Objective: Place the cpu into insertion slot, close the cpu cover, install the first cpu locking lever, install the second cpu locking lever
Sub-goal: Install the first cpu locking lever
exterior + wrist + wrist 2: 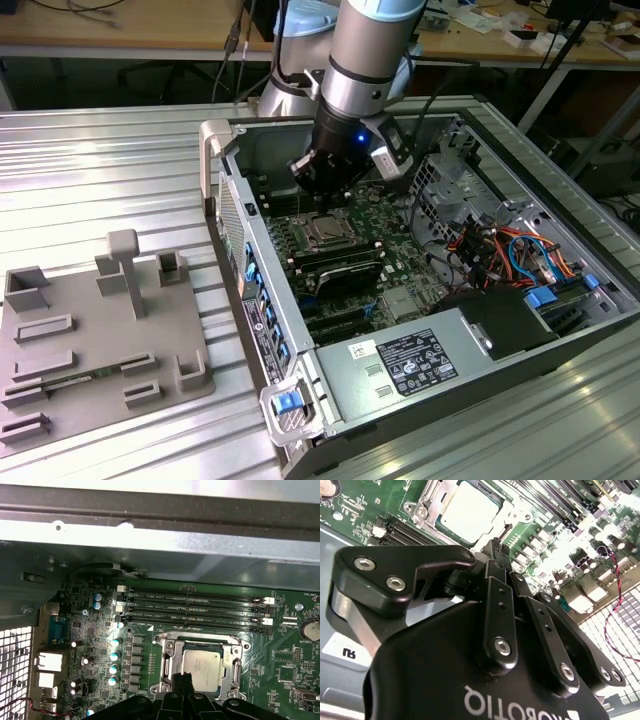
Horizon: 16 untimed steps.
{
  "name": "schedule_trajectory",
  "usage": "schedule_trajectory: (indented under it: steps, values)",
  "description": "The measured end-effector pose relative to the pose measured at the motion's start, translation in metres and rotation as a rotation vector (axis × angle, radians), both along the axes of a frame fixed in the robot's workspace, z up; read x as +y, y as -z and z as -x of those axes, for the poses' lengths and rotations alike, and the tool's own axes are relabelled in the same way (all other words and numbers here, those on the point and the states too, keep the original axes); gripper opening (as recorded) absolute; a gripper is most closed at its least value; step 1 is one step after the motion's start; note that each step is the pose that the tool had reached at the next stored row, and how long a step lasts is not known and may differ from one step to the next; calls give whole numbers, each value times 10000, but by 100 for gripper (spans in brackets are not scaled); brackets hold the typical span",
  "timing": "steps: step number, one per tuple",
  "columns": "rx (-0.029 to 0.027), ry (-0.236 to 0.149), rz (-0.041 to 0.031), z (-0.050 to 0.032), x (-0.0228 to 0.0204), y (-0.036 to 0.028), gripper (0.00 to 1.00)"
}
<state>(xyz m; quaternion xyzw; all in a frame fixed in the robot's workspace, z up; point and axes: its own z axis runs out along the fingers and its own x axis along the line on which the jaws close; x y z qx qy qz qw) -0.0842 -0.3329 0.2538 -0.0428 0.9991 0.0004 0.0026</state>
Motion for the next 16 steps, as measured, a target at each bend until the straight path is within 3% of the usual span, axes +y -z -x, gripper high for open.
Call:
schedule_trajectory:
  steps: [5,16]
  values:
    - [-110,2,1,75,0,-16,11]
    - [-114,329,1,171,3,-15,11]
